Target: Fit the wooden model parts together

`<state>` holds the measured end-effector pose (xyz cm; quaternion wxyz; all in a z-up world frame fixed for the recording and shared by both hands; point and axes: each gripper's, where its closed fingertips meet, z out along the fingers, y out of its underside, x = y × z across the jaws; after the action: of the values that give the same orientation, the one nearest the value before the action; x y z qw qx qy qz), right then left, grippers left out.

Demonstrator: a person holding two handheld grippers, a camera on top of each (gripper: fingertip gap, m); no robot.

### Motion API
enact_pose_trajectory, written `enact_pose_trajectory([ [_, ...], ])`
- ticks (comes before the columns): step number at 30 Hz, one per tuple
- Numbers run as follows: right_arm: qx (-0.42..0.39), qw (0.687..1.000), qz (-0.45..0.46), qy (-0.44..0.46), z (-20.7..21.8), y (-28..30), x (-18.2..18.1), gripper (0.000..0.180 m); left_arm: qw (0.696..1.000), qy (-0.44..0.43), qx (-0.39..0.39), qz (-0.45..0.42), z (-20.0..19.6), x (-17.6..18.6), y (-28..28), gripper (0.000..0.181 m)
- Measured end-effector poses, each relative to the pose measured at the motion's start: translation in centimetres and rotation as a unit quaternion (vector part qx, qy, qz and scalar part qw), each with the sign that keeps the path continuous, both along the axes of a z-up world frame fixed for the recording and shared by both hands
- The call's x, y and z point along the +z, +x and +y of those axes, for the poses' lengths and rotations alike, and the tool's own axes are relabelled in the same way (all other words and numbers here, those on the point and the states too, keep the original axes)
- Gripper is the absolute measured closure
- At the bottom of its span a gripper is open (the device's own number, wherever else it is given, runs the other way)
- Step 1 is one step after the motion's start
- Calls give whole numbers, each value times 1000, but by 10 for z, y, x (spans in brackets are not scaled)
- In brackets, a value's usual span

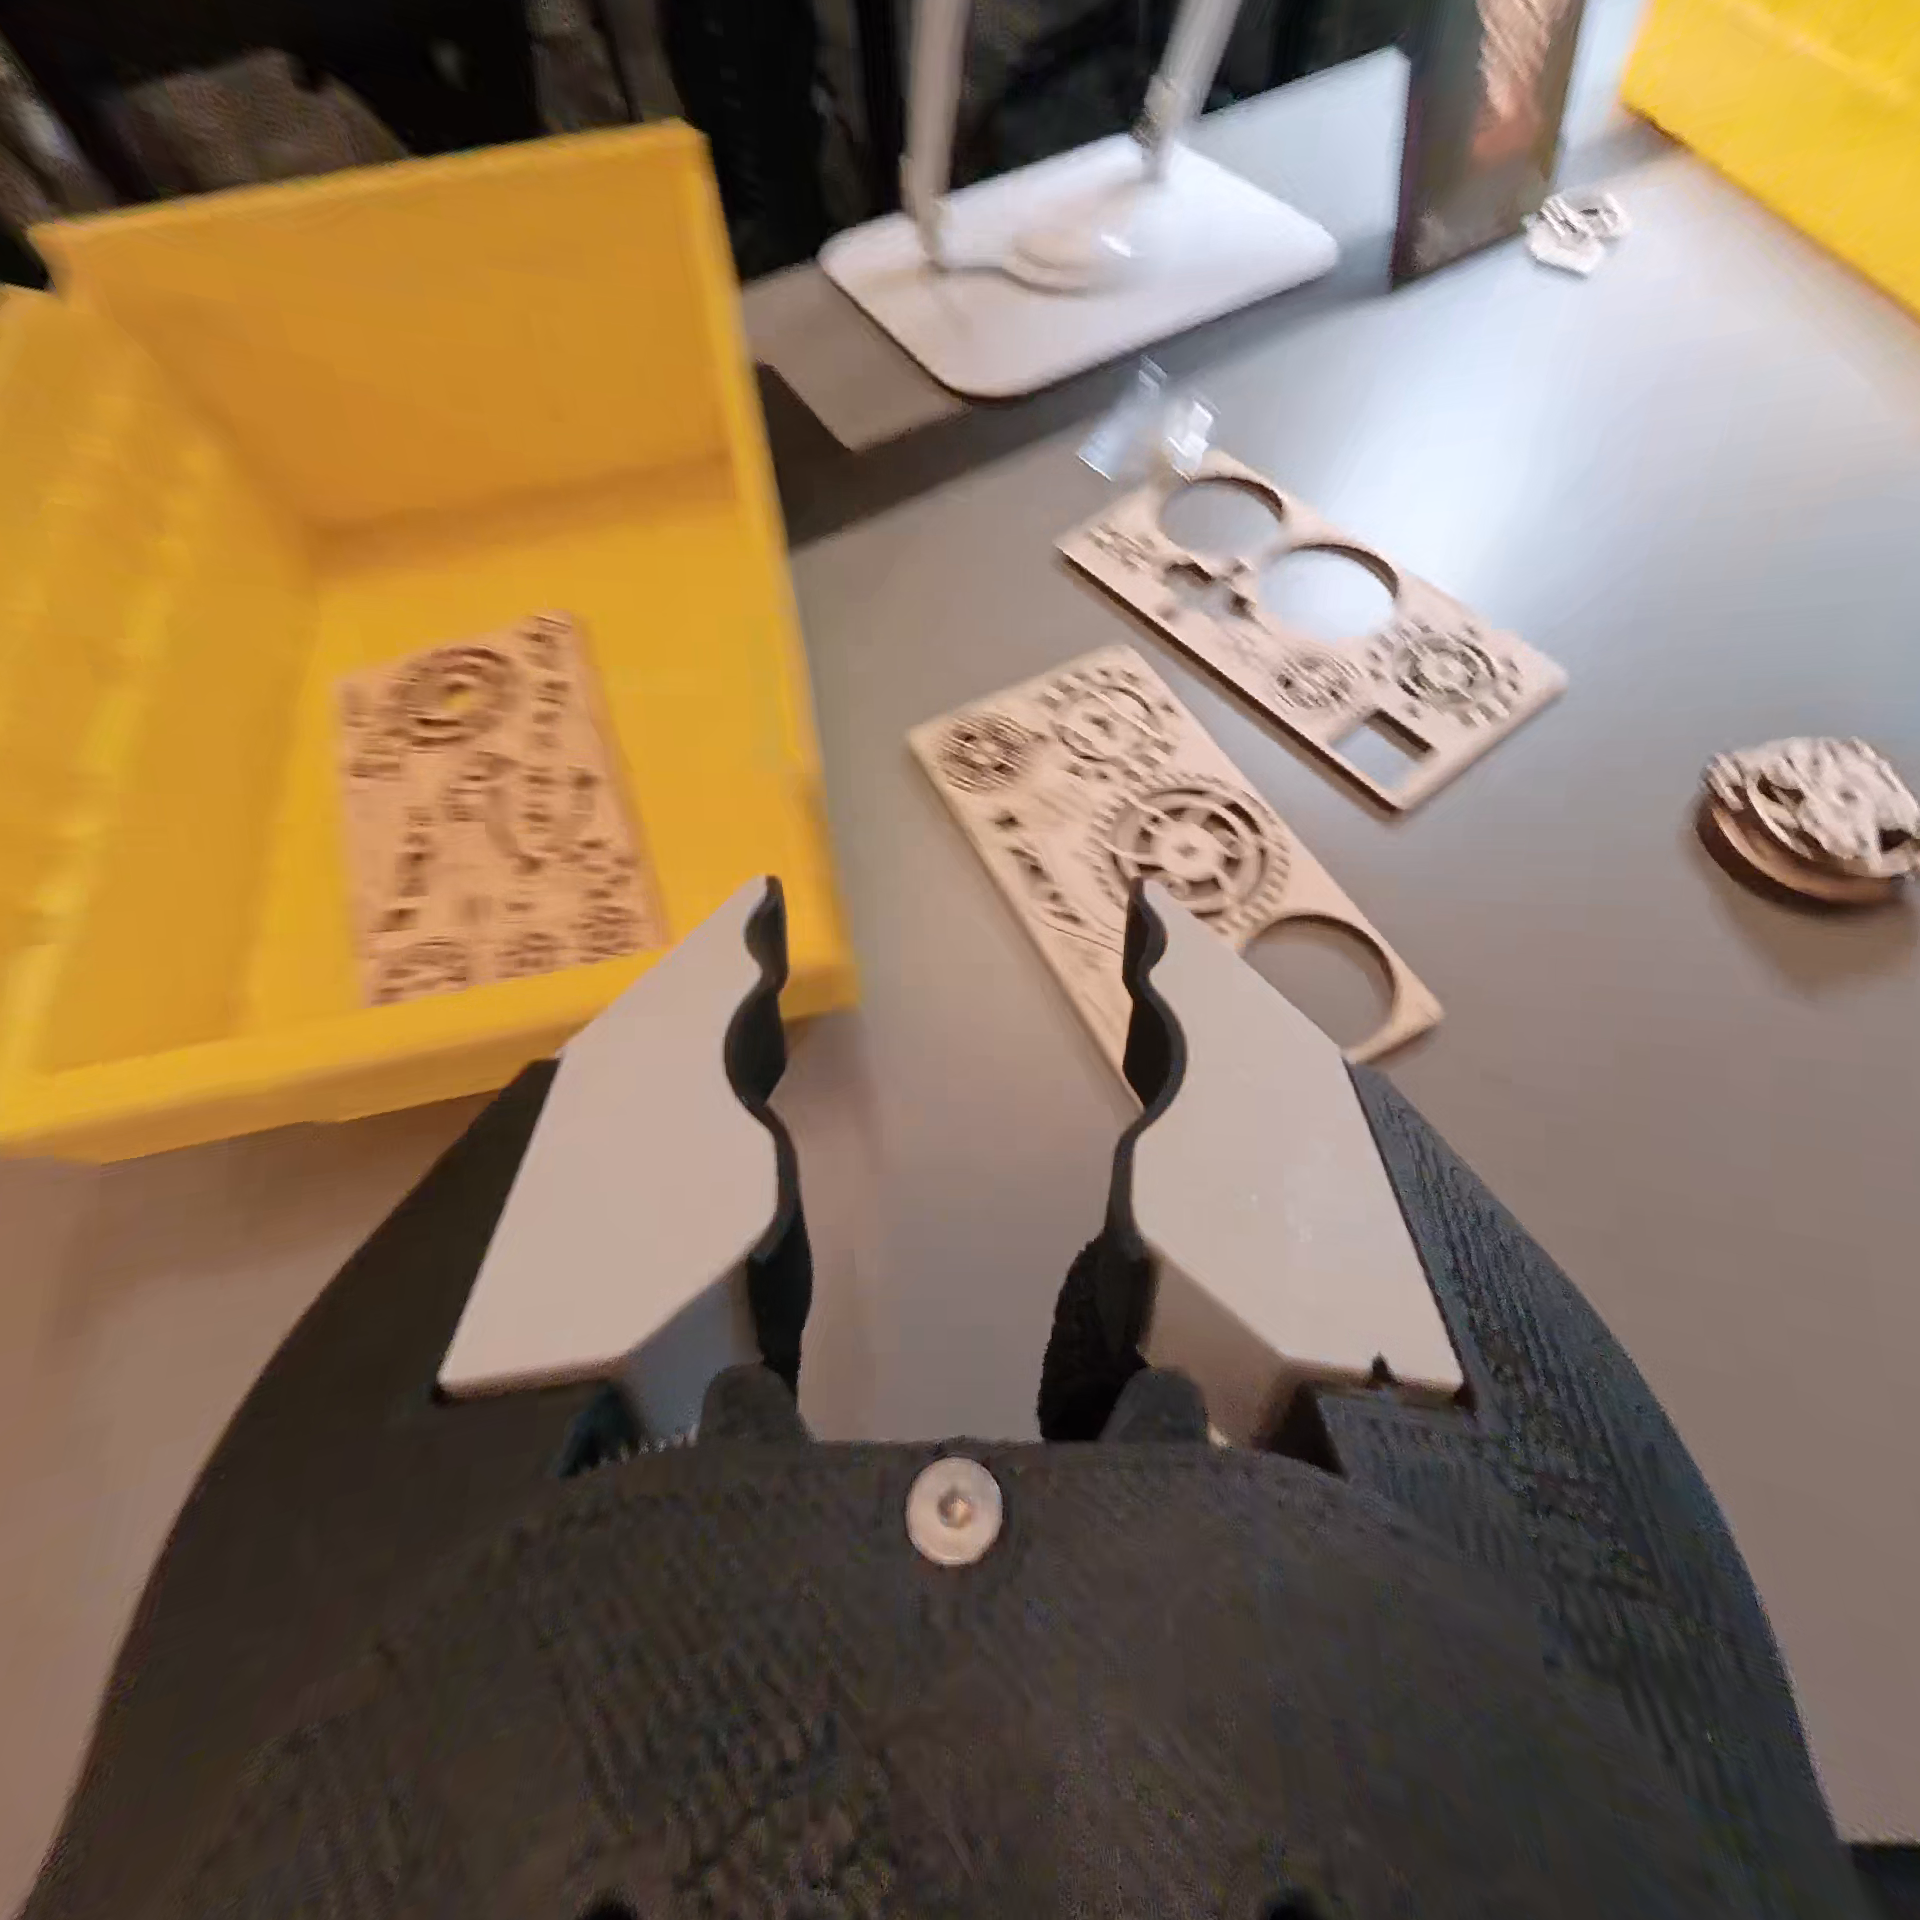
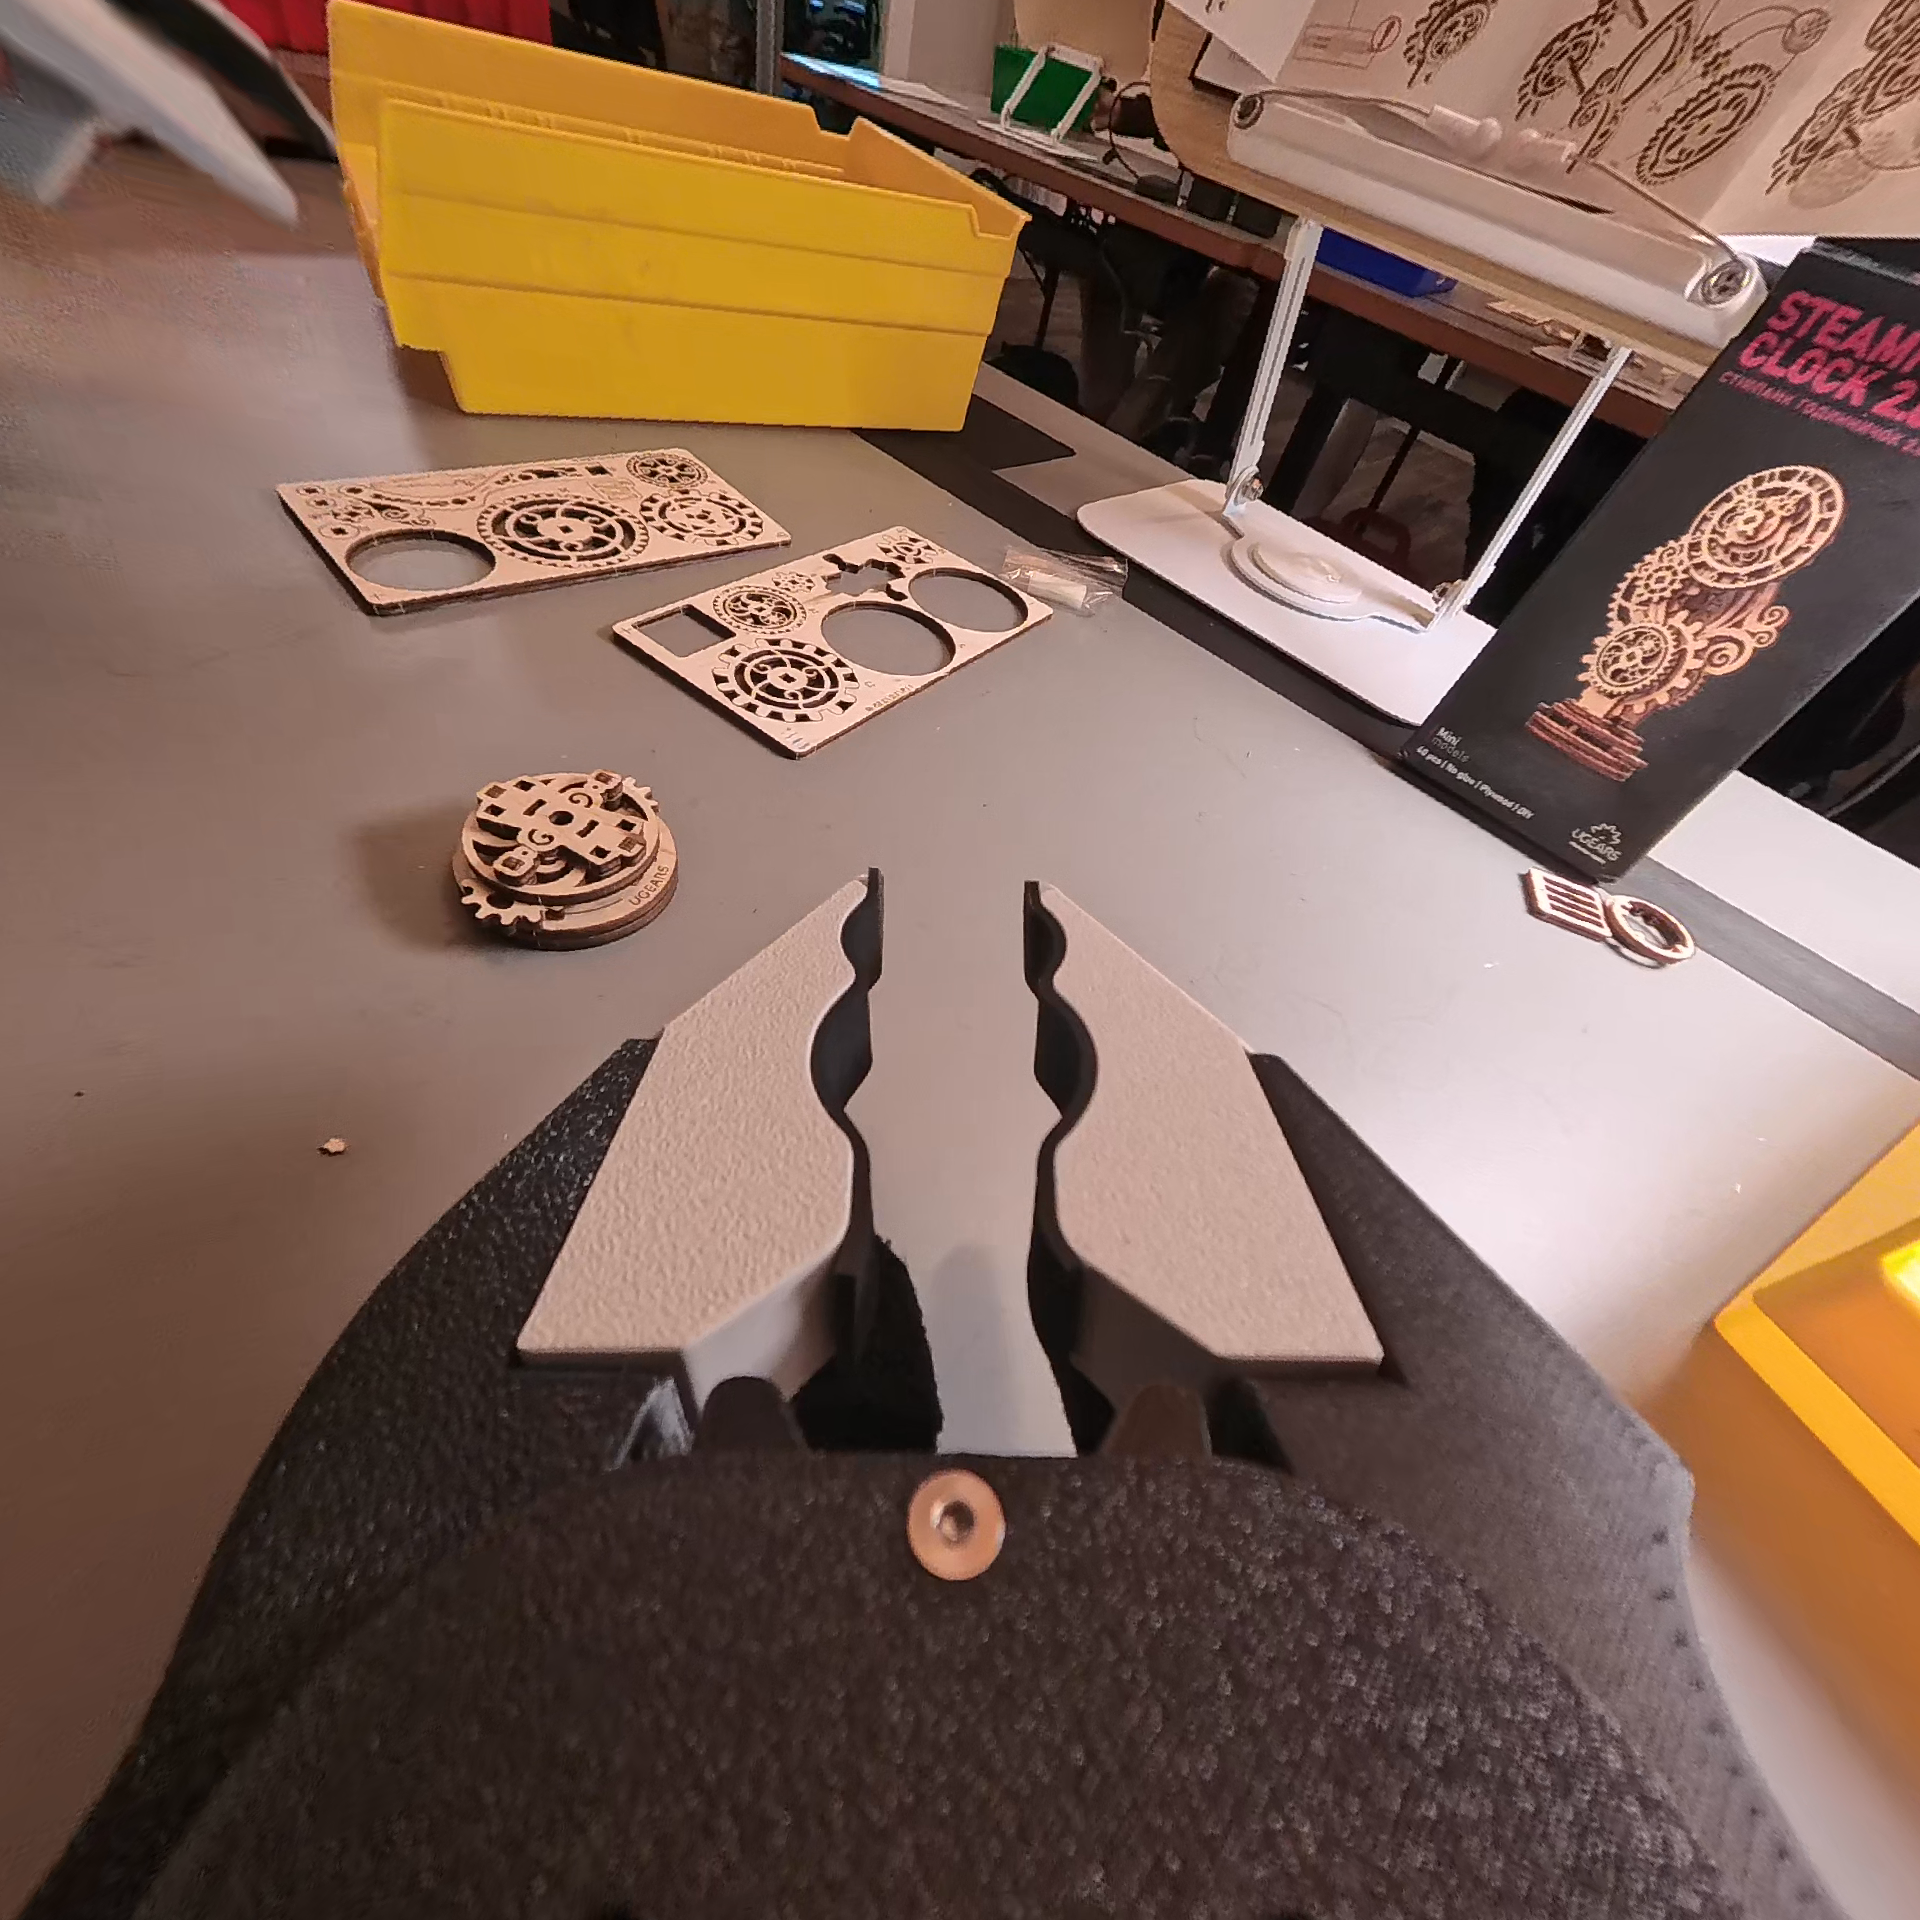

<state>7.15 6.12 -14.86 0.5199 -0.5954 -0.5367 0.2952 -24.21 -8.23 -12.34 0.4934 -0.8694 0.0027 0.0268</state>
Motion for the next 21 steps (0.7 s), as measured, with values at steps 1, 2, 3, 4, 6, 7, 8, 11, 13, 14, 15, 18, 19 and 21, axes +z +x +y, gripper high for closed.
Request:
enact_pose_trajectory([
  [1,1,1000,0,1,0,0,0,155,1000,4,19,-4,-1,11,-17,113],
  [2,2,1000,1,2,-1,-1,0,155,999,-4,36,-8,-1,17,-36,109],
  [3,3,1000,1,3,-1,-1,0,155,998,-21,54,-11,0,18,-55,102],
  [4,5,1000,3,4,-2,-1,1,155,997,-40,68,-15,2,17,-73,97],
  [6,6,1000,9,6,-3,-1,3,154,993,-79,83,-27,11,8,-103,90],
  [7,9,1000,14,7,-4,0,5,153,990,-103,87,-36,17,0,-114,87],
  [8,11,1000,22,9,-5,0,9,153,987,-123,92,-42,24,-8,-125,86],
  [11,8,999,45,13,-4,3,18,152,977,-182,94,-65,44,-38,-142,82],
  [13,4,998,61,13,-2,6,23,150,970,-212,89,-84,56,-56,-143,80],
  [14,2,998,67,13,-1,6,25,150,966,-225,88,-88,60,-64,-143,78],
  [15,1,997,73,11,0,7,26,149,963,-239,87,-87,63,-71,-143,76],
  [18,1,996,89,4,2,8,29,147,957,-267,90,-71,70,-84,-145,73],
  [19,1,996,93,2,3,8,30,146,956,-270,92,-68,72,-87,-146,72],
  [21,0,996,94,-3,5,7,29,146,955,-275,97,-62,74,-91,-150,72],
])
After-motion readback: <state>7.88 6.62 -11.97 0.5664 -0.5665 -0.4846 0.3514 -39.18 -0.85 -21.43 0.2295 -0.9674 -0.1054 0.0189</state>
